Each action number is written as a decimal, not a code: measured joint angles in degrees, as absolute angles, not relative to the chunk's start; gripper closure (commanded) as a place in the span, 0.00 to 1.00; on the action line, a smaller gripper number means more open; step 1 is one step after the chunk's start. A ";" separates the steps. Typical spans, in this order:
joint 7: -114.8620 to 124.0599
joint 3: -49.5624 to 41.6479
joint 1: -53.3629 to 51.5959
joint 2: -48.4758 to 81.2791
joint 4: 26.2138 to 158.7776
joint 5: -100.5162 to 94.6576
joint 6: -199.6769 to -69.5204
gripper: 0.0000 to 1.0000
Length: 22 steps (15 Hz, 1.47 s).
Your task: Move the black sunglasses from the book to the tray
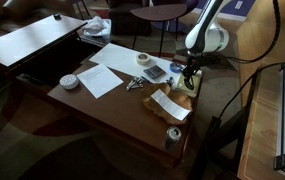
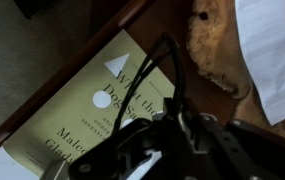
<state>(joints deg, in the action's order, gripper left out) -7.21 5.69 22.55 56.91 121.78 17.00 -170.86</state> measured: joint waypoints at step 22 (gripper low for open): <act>-17.32 7.08 4.92 49.17 118.28 -5.20 -162.40 0.97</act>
